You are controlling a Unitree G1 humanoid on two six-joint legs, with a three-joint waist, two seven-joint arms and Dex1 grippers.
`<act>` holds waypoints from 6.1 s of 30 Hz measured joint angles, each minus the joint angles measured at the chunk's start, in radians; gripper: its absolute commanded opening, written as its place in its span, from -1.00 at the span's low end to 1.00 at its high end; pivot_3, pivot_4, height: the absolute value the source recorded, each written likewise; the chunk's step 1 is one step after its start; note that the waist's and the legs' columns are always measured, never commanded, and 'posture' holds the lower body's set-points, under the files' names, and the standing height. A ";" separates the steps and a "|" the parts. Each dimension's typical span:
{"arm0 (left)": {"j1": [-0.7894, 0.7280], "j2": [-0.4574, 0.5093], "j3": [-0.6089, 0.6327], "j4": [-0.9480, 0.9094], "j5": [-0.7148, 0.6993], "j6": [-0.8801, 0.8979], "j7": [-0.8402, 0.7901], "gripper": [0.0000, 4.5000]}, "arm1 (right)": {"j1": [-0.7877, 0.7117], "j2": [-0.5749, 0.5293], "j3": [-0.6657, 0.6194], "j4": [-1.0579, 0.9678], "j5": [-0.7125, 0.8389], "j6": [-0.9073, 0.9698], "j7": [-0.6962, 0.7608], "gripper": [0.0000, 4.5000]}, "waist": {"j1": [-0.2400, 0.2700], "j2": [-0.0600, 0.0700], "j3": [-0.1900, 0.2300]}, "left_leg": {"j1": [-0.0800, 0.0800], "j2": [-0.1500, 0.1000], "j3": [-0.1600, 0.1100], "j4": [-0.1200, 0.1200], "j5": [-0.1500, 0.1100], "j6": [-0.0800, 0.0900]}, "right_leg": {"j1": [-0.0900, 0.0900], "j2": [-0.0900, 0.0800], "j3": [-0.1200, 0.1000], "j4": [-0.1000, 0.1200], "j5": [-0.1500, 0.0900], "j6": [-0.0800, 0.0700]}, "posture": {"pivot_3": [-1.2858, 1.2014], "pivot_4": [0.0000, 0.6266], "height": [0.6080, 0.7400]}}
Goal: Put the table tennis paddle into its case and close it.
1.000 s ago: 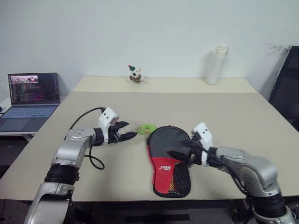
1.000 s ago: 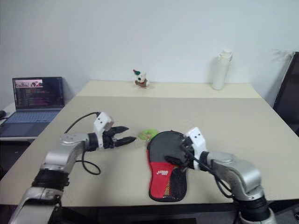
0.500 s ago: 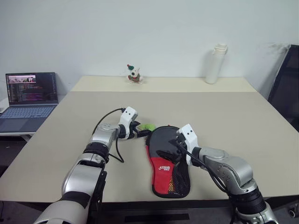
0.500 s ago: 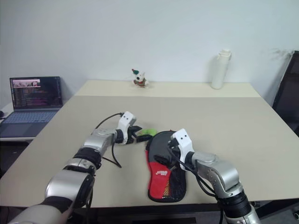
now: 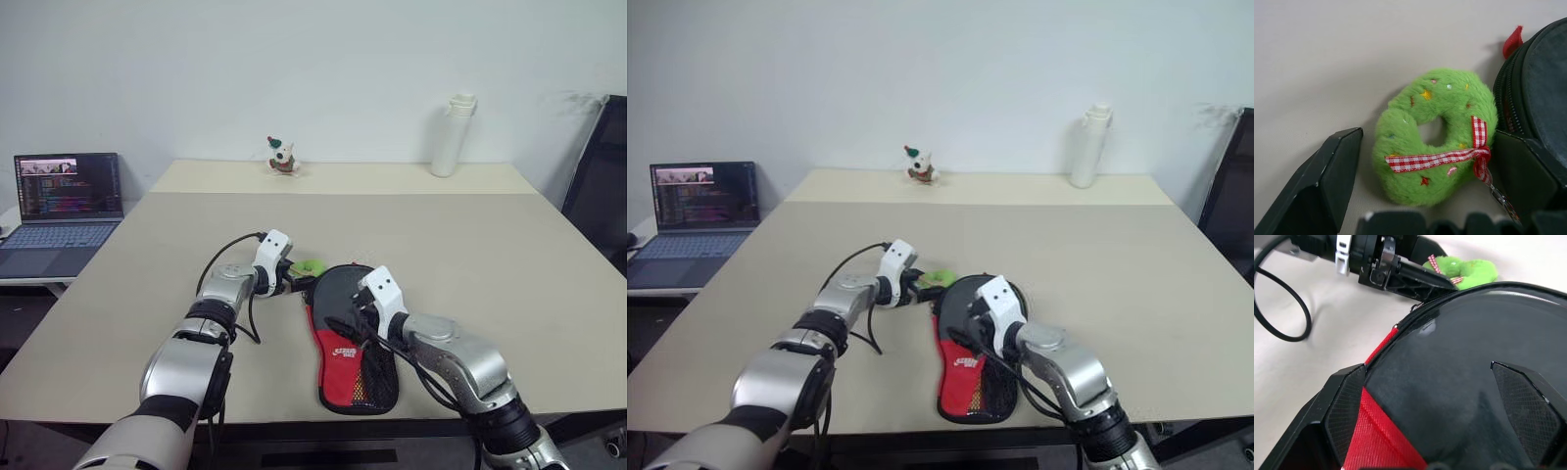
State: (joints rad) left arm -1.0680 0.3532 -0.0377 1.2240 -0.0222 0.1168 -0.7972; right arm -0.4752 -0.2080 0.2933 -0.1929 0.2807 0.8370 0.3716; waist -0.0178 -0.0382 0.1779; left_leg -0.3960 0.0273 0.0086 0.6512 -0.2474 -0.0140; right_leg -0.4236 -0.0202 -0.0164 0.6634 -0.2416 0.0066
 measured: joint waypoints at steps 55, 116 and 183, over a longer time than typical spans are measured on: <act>-0.212 -0.221 -0.223 0.168 0.435 -0.264 0.427 -0.94 | 0.203 0.038 0.112 -0.032 -0.259 -0.160 -0.011 1.00 | -0.008 -0.004 -0.009 | 0.005 0.000 0.001 0.001 0.000 0.000 | 0.005 0.000 0.000 0.000 -0.001 0.001 | 0.03 -0.52 1.00; -0.025 -0.134 0.104 -0.018 0.060 -0.382 -0.069 0.44 | 0.035 -0.088 -0.458 -0.274 0.204 0.342 0.114 1.00 | -0.010 -0.002 -0.005 | 0.010 0.000 0.000 -0.006 -0.001 -0.001 | 0.009 0.000 0.000 -0.006 -0.001 0.001 | 0.03 -0.52 1.00; 0.080 -0.107 -0.163 -0.118 0.094 -0.282 -0.548 0.46 | 0.185 -0.573 -0.136 0.034 -0.435 -0.339 0.474 -0.98 | 0.017 0.006 -0.010 | 0.008 -0.001 0.004 -0.002 -0.001 -0.001 | 0.007 0.001 0.002 -0.002 -0.001 0.002 | 0.03 -0.52 1.00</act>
State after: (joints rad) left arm -0.9876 0.2463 -0.2007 1.1057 0.0719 -0.1652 -1.3455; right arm -0.2901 -0.7811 0.1575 -0.1587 -0.1543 0.4981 0.8451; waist -0.0010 -0.0326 0.1674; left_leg -0.3876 0.0264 0.0124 0.6488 -0.2481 -0.0149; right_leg -0.4162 -0.0195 -0.0141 0.6611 -0.2426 0.0082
